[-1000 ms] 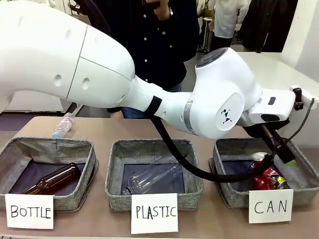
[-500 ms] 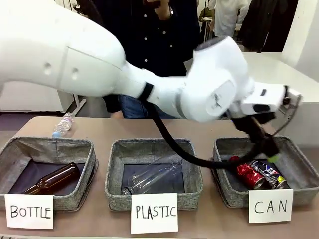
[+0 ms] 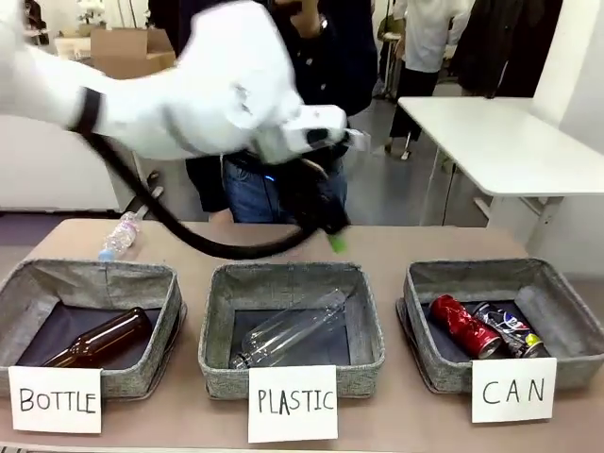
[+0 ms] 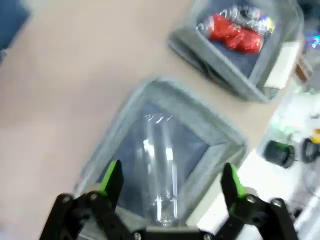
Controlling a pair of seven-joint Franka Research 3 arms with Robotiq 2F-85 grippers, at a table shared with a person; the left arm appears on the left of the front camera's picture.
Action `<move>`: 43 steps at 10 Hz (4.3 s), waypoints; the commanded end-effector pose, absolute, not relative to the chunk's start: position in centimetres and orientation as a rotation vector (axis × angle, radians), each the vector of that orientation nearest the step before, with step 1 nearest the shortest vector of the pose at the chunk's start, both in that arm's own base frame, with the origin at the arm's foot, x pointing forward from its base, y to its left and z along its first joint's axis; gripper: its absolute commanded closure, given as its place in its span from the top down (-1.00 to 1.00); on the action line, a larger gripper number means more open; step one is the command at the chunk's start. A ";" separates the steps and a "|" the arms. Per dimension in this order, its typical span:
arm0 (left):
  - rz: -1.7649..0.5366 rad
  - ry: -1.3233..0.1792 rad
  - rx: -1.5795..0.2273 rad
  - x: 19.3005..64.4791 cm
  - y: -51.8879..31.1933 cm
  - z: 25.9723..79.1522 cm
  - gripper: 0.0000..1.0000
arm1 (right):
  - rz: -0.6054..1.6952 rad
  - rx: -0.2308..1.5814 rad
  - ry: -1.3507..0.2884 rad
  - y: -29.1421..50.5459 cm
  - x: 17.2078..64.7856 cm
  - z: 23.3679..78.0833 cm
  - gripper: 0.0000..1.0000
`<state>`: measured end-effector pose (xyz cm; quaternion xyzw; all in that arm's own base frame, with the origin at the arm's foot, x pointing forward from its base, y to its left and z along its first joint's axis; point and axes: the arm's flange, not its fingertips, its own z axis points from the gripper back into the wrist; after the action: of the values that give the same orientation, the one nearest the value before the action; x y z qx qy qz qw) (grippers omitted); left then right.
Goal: Sort the can waste into the basket.
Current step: Pick up the can waste from the table and place it in the right Fabric basket.
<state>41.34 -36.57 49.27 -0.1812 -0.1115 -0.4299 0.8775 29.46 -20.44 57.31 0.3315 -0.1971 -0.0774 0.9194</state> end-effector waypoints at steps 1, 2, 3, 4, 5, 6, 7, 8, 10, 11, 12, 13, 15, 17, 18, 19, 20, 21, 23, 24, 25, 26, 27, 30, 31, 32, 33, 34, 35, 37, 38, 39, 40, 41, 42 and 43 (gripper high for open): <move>-0.655 -0.260 -0.560 39.5 -27.1 48.4 1.00 | -0.127 0.759 -0.400 -15.0 30.9 58.1 1.00; -0.524 -0.296 -0.650 40.0 -22.0 48.7 1.00 | -0.098 0.761 -0.377 -11.9 31.9 58.0 1.00; -0.413 -0.329 -0.763 40.4 -16.5 49.7 1.00 | -0.071 0.759 -0.339 -8.6 32.8 57.7 1.00; -0.330 -0.361 -0.858 40.4 -11.0 50.9 1.00 | -0.034 0.824 -0.284 -4.9 33.5 57.6 1.00; -0.261 -0.330 -0.982 40.2 -5.4 52.2 1.00 | -0.043 0.882 -0.208 -1.2 34.5 57.5 1.00; -0.244 -0.322 -1.099 39.4 -1.1 52.8 1.00 | -0.107 0.935 -0.128 1.3 35.4 57.5 1.00; -0.270 -0.347 -1.229 38.2 3.0 53.0 1.00 | -0.190 0.997 -0.059 2.8 36.3 57.6 1.00; -0.279 -0.397 -1.335 36.8 6.7 52.9 1.00 | -0.263 1.045 -0.017 3.6 36.9 57.6 1.00; -0.246 -0.378 -1.219 36.5 5.2 53.9 1.00 | -0.145 0.979 -0.051 3.9 35.9 56.6 1.00; -0.246 -0.378 -1.219 36.5 5.2 53.9 1.00 | -0.145 0.979 -0.051 3.9 35.9 56.6 1.00; -0.246 -0.378 -1.219 36.5 5.2 53.9 1.00 | -0.145 0.979 -0.051 3.9 35.9 56.6 1.00; -0.246 -0.378 -1.219 36.5 5.2 53.9 1.00 | -0.145 0.979 -0.051 3.9 35.9 56.6 1.00; -0.246 -0.378 -1.219 36.5 5.2 53.9 1.00 | -0.145 0.979 -0.051 3.9 35.9 56.6 1.00; -0.246 -0.378 -1.219 36.5 5.2 53.9 1.00 | -0.145 0.979 -0.051 3.9 35.9 56.6 1.00; -0.246 -0.378 -1.219 36.5 5.2 53.9 1.00 | -0.145 0.979 -0.051 3.9 35.9 56.6 1.00; -0.246 -0.378 -1.219 36.5 5.2 53.9 1.00 | -0.145 0.979 -0.051 3.9 35.9 56.6 1.00; -0.246 -0.378 -1.219 36.5 5.2 53.9 1.00 | -0.145 0.979 -0.051 3.9 35.9 56.6 1.00; -0.246 -0.378 -1.219 36.5 5.2 53.9 1.00 | -0.145 0.979 -0.051 3.9 35.9 56.6 1.00; -0.246 -0.378 -1.219 36.5 5.2 53.9 1.00 | -0.145 0.979 -0.051 3.9 35.9 56.6 1.00; -0.246 -0.378 -1.219 36.5 5.2 53.9 1.00 | -0.145 0.979 -0.051 3.9 35.9 56.6 1.00; -0.246 -0.378 -1.219 36.5 5.2 53.9 1.00 | -0.145 0.979 -0.051 3.9 35.9 56.6 1.00; -0.246 -0.378 -1.219 36.5 5.2 53.9 1.00 | -0.145 0.979 -0.051 3.9 35.9 56.6 1.00; -0.246 -0.378 -1.219 36.5 5.2 53.9 1.00 | -0.145 0.979 -0.051 3.9 35.9 56.6 1.00; -0.246 -0.378 -1.219 36.5 5.2 53.9 1.00 | -0.145 0.979 -0.051 3.9 35.9 56.6 1.00; -0.246 -0.378 -1.219 36.5 5.2 53.9 1.00 | -0.145 0.979 -0.051 3.9 35.9 56.6 1.00; -0.246 -0.378 -1.219 36.5 5.2 53.9 1.00 | -0.145 0.979 -0.051 3.9 35.9 56.6 1.00; -0.246 -0.378 -1.219 36.5 5.2 53.9 1.00 | -0.145 0.979 -0.051 3.9 35.9 56.6 1.00; -0.246 -0.378 -1.219 36.5 5.2 53.9 1.00 | -0.145 0.979 -0.051 3.9 35.9 56.6 1.00; -0.246 -0.378 -1.219 36.5 5.2 53.9 1.00 | -0.145 0.979 -0.051 3.9 35.9 56.6 1.00; -0.246 -0.378 -1.219 36.5 5.2 53.9 1.00 | -0.145 0.979 -0.051 3.9 35.9 56.6 1.00; -0.246 -0.378 -1.219 36.5 5.2 53.9 1.00 | -0.145 0.979 -0.051 3.9 35.9 56.6 1.00; -0.246 -0.378 -1.219 36.5 5.2 53.9 1.00 | -0.145 0.979 -0.051 3.9 35.9 56.6 1.00; -0.246 -0.378 -1.219 36.5 5.2 53.9 1.00 | -0.145 0.979 -0.051 3.9 35.9 56.6 1.00; -0.246 -0.378 -1.219 36.5 5.2 53.9 1.00 | -0.145 0.979 -0.051 3.9 35.9 56.6 1.00; -0.246 -0.378 -1.219 36.5 5.2 53.9 1.00 | -0.145 0.979 -0.051 3.9 35.9 56.6 1.00; -0.246 -0.378 -1.219 36.5 5.2 53.9 1.00 | -0.145 0.979 -0.051 3.9 35.9 56.6 1.00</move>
<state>36.41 5.31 53.43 -0.5593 -0.1743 -0.1206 0.8014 36.14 4.06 56.77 0.4741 -0.0178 -0.0782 0.8768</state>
